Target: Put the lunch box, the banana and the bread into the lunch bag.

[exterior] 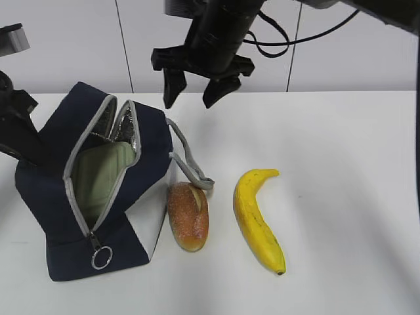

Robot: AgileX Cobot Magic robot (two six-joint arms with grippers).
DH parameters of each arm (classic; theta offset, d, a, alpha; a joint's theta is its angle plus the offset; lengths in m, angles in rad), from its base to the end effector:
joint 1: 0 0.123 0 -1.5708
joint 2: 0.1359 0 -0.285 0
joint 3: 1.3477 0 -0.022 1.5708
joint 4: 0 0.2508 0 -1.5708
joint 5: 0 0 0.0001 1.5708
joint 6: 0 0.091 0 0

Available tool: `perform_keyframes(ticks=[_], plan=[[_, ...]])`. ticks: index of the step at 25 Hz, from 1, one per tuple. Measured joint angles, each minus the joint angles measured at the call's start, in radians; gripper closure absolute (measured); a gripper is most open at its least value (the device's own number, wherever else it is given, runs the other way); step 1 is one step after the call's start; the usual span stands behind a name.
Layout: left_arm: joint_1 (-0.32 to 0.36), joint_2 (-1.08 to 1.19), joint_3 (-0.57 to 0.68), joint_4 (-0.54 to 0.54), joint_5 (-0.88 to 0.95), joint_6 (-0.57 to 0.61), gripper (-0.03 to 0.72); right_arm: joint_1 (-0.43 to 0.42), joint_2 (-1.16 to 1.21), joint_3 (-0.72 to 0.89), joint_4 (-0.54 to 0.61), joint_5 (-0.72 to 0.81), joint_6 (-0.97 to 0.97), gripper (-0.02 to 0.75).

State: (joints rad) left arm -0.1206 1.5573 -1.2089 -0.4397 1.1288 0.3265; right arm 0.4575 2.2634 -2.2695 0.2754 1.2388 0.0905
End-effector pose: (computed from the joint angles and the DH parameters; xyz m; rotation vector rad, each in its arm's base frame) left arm 0.2947 -0.0710 0.2804 0.4183 2.8366 -0.5724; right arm 0.4336 0.2396 0.2812 -0.4577 2.7217 0.5352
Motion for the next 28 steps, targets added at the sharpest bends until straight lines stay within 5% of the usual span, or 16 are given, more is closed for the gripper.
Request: perform_keyframes(ticks=[15, 28], plan=[[0.0, 0.0, 0.0, 0.001, 0.002, 0.0, 0.679, -0.107, -0.207, 0.586, -0.094, -0.008, 0.024, 0.163], [0.0, 0.0, 0.0, 0.002, 0.005, 0.0, 0.679, -0.054, -0.207, 0.722, -0.095, -0.139, 0.024, 0.163]])
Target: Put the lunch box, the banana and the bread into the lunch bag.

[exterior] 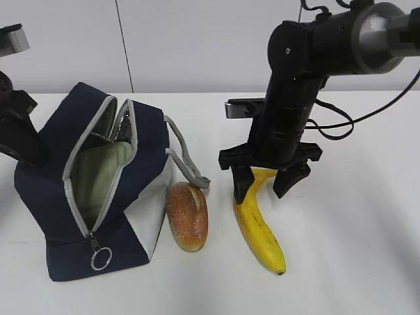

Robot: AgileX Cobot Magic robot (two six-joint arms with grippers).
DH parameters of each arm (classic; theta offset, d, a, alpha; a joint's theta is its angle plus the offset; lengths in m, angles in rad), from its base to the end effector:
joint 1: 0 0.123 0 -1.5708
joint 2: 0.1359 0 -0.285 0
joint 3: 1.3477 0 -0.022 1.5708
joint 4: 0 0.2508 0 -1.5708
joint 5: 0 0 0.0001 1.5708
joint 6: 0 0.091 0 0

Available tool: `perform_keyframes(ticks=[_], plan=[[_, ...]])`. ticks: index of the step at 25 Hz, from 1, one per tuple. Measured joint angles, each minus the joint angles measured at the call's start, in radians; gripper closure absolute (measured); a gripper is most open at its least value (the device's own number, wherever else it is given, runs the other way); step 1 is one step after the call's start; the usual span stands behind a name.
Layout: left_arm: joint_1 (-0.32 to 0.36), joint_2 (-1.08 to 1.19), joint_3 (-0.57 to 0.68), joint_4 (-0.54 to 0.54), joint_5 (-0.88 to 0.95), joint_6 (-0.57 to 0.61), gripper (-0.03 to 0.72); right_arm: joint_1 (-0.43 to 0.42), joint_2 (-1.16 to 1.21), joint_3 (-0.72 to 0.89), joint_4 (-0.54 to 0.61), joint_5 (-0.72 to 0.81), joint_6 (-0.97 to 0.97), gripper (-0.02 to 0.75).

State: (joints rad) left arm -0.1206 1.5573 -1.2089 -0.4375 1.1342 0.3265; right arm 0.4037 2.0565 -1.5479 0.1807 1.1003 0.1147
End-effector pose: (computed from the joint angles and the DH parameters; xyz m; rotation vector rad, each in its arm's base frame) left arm 0.2942 -0.0709 0.2802 0.4219 2.8417 -0.5717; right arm 0.3701 0.1740 0.1825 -0.3288 3.1074 0.2664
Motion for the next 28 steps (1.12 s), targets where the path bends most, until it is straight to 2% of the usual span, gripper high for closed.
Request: perform_keyframes(ticks=[6, 18, 21, 25, 28], plan=[[0.0, 0.0, 0.0, 0.0, 0.009, 0.0, 0.679, 0.027, 0.0, 0.0, -0.002, -0.076, 0.0, 0.168], [0.0, 0.0, 0.0, 0.0, 0.012, 0.0, 0.678, 0.027, 0.102, 0.0, 0.0, -0.064, 0.002, 0.176], [0.0, 0.0, 0.0, 0.0, 0.013, 0.0, 0.678, 0.027, 0.103, 0.0, 0.004, -0.045, 0.002, 0.245], [0.0, 0.0, 0.0, 0.0, 0.013, 0.0, 0.678, 0.027, 0.103, 0.0, 0.006, -0.025, 0.002, 0.429], [0.0, 0.0, 0.0, 0.0, 0.013, 0.0, 0.678, 0.027, 0.103, -0.008, 0.006, 0.018, 0.002, 0.456]])
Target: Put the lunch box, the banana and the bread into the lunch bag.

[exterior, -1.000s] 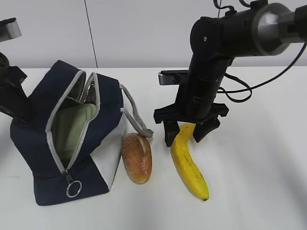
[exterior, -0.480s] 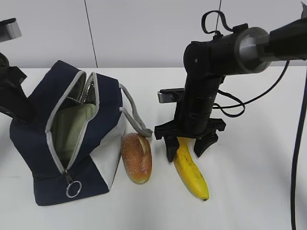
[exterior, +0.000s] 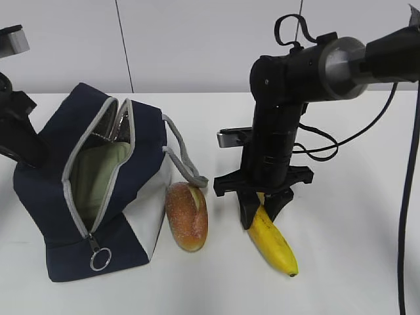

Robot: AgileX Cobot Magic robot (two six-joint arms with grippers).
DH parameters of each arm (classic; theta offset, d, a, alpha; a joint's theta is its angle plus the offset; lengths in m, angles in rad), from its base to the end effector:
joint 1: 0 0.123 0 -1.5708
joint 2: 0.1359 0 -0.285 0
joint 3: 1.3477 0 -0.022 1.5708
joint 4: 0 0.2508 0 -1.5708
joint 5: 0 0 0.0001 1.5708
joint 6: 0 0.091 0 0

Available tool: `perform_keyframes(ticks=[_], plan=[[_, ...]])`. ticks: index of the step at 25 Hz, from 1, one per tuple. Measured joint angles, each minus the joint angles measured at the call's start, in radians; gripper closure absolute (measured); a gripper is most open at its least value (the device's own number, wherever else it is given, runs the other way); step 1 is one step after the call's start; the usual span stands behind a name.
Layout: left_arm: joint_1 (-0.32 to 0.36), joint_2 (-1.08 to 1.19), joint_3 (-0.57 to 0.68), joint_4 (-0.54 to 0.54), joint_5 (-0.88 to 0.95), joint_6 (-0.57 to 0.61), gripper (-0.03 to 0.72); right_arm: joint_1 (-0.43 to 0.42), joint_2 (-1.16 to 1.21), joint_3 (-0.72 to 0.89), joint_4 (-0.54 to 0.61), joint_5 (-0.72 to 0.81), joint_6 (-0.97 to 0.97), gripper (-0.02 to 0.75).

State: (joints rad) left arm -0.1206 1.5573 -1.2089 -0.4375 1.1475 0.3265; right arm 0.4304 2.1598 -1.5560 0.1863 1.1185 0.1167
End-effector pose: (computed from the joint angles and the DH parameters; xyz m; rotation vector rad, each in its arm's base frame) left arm 0.2930 -0.0709 0.2801 0.4278 2.8530 -0.5772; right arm 0.3687 0.1860 0.1420 0.3425 -3.0084 -0.2146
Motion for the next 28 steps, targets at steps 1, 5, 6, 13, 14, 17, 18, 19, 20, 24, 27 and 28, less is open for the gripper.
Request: perform_keyframes(ticks=[1, 5, 6, 13, 14, 17, 18, 19, 20, 24, 27, 28], plan=[[0.0, 0.0, 0.0, 0.0, 0.0, 0.0, 0.678, 0.0, 0.002, -0.011, 0.0, 0.025, 0.0, 0.458], [0.0, 0.0, 0.0, 0.0, 0.0, 0.0, 0.678, 0.0, 0.002, -0.081, -0.004, 0.079, 0.0, 0.458], [0.0, 0.0, 0.0, 0.0, 0.0, 0.0, 0.678, 0.0, 0.002, -0.103, -0.004, 0.081, 0.0, 0.458], [0.0, 0.0, 0.0, 0.0, 0.0, 0.0, 0.678, 0.0, -0.046, -0.29, 0.034, 0.098, 0.0, 0.458], [0.0, 0.0, 0.0, 0.002, 0.0, 0.0, 0.678, 0.0, -0.056, -0.328, 0.053, 0.1, 0.0, 0.458], [0.0, 0.0, 0.0, 0.001, 0.0, 0.0, 0.678, 0.0, -0.073, -0.443, 0.124, 0.108, 0.0, 0.458], [0.0, 0.0, 0.0, 0.001, 0.0, 0.0, 0.678, 0.0, -0.073, -0.477, 0.158, 0.108, -0.003, 0.458], [0.0, 0.0, 0.0, 0.001, 0.0, 0.0, 0.678, 0.0, -0.073, -0.504, 0.196, 0.109, -0.007, 0.458], [0.0, 0.0, 0.0, 0.001, 0.0, 0.0, 0.678, 0.0, -0.073, -0.523, 0.232, 0.11, -0.017, 0.458], [0.0, 0.0, 0.0, 0.001, 0.0, 0.0, 0.678, 0.002, -0.049, -0.542, 0.395, 0.112, -0.04, 0.458], [0.0, 0.0, 0.0, 0.002, 0.0, 0.0, 0.678, 0.01, 0.005, -0.542, 0.485, 0.108, -0.074, 0.458], [0.0, 0.0, 0.0, 0.002, 0.0, 0.0, 0.677, 0.017, 0.02, -0.542, 0.518, 0.101, -0.086, 0.458]])
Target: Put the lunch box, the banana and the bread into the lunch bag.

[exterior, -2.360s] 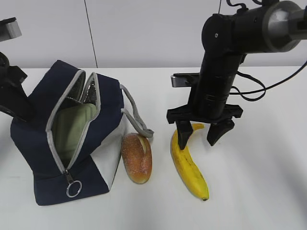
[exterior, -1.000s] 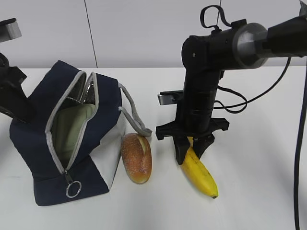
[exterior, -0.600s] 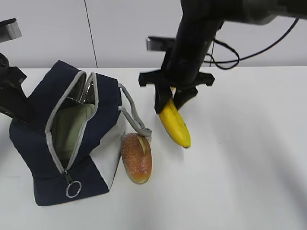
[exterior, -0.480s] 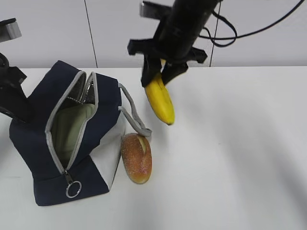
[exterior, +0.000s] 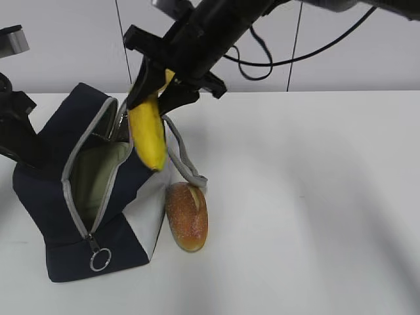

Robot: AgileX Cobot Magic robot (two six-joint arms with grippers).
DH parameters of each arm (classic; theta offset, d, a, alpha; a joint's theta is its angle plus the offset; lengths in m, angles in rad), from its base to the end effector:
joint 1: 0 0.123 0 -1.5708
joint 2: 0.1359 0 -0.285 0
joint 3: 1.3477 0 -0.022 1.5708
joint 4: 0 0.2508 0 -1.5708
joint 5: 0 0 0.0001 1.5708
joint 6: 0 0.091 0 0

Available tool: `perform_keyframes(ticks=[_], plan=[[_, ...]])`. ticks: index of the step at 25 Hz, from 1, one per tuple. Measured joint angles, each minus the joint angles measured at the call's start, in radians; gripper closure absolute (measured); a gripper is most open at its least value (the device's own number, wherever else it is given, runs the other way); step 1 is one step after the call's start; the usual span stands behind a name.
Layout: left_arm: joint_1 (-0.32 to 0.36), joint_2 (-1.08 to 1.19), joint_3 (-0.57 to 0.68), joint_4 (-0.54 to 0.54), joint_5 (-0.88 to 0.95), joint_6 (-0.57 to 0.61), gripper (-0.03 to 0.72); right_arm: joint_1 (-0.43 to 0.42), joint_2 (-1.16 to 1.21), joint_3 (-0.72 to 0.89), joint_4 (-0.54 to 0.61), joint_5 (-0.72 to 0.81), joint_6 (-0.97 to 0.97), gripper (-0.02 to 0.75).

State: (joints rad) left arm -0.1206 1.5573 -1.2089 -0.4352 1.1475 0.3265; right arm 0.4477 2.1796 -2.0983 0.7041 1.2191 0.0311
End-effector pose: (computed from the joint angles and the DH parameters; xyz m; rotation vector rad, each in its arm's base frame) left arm 0.2930 -0.0708 0.2800 0.4291 2.8536 -0.5741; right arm 0.4047 0.2557 0.2911 -0.3974 2.7371 1.1043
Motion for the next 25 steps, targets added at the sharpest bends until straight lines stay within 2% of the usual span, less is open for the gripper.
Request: perform_keyframes(ticks=[5, 8, 16, 25], plan=[[0.0, 0.0, 0.0, 0.0, 0.0, -0.002, 0.677, 0.034, 0.042, 0.0, 0.152, -0.062, -0.052, 0.458], [0.0, 0.0, 0.0, 0.0, 0.0, -0.002, 0.677, 0.041, 0.05, 0.0, 0.195, -0.093, -0.063, 0.458], [0.0, 0.0, 0.0, 0.0, 0.0, -0.002, 0.677, 0.043, 0.124, 0.0, 0.234, -0.134, -0.074, 0.458], [0.0, 0.0, 0.0, 0.002, 0.0, -0.002, 0.676, 0.095, 0.176, 0.0, 0.184, -0.14, -0.074, 0.458]])
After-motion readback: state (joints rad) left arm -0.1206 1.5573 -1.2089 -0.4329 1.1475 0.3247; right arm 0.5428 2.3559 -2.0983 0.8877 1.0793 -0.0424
